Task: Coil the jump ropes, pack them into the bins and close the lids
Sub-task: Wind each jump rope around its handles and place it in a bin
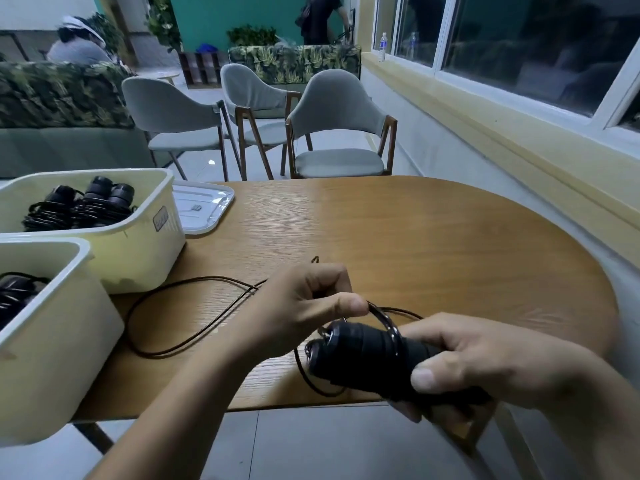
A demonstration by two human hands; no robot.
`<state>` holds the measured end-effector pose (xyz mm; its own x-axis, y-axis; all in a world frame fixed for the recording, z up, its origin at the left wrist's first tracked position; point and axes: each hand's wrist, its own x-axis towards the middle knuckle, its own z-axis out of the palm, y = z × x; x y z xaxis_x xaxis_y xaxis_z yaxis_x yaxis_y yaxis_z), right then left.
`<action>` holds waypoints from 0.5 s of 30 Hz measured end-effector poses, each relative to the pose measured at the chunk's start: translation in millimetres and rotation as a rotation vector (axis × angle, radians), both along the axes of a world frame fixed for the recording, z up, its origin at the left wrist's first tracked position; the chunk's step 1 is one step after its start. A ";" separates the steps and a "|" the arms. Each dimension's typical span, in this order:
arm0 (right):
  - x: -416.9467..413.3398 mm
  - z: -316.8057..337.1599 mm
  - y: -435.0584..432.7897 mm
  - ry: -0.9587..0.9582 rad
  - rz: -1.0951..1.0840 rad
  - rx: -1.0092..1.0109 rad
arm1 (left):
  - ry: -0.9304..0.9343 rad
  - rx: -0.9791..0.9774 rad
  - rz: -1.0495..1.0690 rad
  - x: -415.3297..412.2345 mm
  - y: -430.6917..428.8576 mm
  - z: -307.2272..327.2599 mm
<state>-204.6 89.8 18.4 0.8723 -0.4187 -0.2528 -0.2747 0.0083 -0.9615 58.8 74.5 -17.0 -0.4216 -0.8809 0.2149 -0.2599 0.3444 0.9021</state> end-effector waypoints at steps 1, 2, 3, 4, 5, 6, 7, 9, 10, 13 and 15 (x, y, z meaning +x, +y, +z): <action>-1.2 0.0 0.3 -0.057 -0.015 0.023 | -0.056 -0.025 0.011 -2.2 -1.0 -3.6; -2.8 -0.5 -0.4 -0.110 -0.037 0.041 | -0.107 -0.058 0.032 -4.5 -2.8 -9.2; -4.3 0.1 -0.9 -0.165 -0.053 0.059 | -0.168 -0.087 0.075 -6.7 -4.4 -15.5; -6.1 0.2 -2.4 -0.228 -0.057 0.075 | -0.190 -0.098 0.114 -9.4 -4.7 -20.1; -8.2 1.1 -3.8 -0.299 -0.056 0.093 | -0.227 -0.102 0.138 -12.4 -4.2 -23.3; -9.7 2.4 -5.5 -0.360 -0.066 0.112 | -0.248 -0.122 0.136 -16.5 -2.8 -24.8; -10.9 3.3 -7.4 -0.395 -0.101 0.130 | -0.292 -0.150 0.112 -21.9 0.9 -23.2; -13.0 4.3 -10.5 -0.426 -0.203 0.152 | -0.330 -0.176 0.091 -31.6 6.5 -22.3; -14.9 3.2 -11.6 -0.448 -0.240 0.149 | -0.331 -0.188 0.090 -34.9 7.0 -22.7; -19.7 1.6 -11.2 -0.438 -0.355 0.075 | -0.360 -0.189 0.105 -41.7 7.4 -23.5; -21.6 1.0 -10.7 -0.404 -0.444 0.021 | -0.385 -0.180 0.124 -43.1 8.2 -24.1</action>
<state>-226.2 79.1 19.4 0.6441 -0.7633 0.0501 0.1462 0.0586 -0.9875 15.7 82.7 -41.1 -0.3946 -0.8929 0.2171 -0.6144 0.4320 0.6602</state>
